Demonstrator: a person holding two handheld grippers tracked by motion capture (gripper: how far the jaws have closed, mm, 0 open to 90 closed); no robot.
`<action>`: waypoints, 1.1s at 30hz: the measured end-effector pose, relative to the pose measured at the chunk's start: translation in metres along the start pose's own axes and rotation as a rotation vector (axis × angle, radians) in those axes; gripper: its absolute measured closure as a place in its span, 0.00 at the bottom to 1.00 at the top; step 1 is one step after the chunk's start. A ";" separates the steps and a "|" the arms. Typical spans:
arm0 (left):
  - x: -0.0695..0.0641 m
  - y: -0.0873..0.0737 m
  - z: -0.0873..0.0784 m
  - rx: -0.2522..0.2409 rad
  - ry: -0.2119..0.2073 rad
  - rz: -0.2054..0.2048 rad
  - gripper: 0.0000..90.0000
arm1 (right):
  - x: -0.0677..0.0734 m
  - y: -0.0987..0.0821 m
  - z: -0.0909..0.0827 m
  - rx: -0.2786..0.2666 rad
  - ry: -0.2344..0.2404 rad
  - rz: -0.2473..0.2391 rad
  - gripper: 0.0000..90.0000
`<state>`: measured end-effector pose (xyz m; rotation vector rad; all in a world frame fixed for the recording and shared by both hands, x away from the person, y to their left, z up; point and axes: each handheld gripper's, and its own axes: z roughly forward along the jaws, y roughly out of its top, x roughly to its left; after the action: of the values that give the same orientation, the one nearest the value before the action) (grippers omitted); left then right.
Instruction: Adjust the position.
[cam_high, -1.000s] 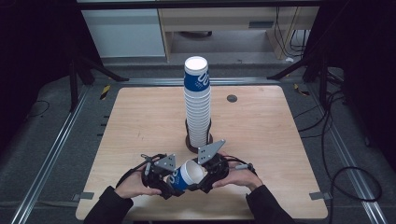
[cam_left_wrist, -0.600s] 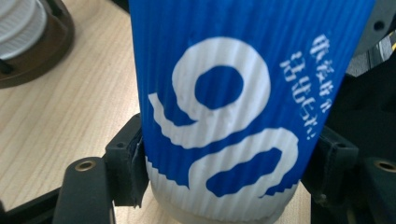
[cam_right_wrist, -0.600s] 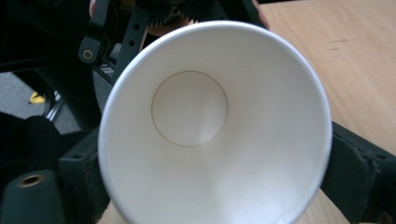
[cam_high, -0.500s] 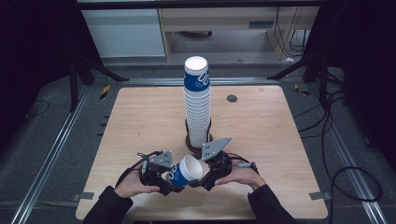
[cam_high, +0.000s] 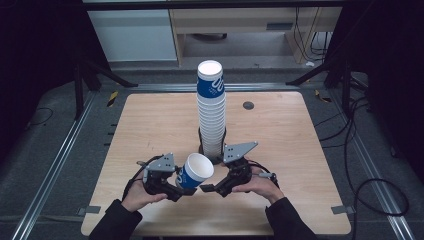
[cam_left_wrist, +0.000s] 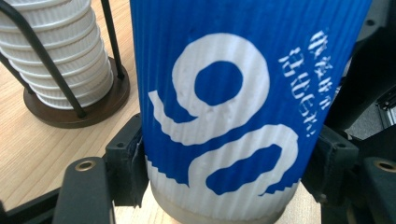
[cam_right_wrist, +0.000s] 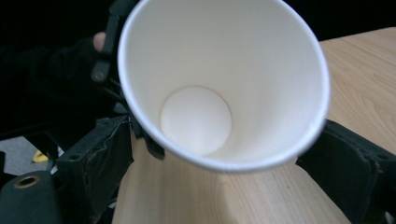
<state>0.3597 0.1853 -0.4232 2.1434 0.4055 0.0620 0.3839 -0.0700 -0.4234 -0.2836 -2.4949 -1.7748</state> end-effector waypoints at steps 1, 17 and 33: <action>-0.001 0.000 0.001 0.000 0.003 0.000 0.31 | 0.000 0.000 0.001 -0.009 0.008 0.006 0.12; -0.009 0.002 0.012 0.007 0.005 0.014 0.31 | 0.001 -0.002 0.013 -0.029 0.026 0.031 0.21; -0.004 -0.003 0.010 0.044 0.026 0.010 0.24 | 0.002 0.007 -0.006 -0.058 -0.039 -0.001 0.23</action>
<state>0.3572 0.1774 -0.4310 2.1903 0.4150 0.0865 0.3830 -0.0730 -0.4151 -0.3234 -2.4724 -1.8625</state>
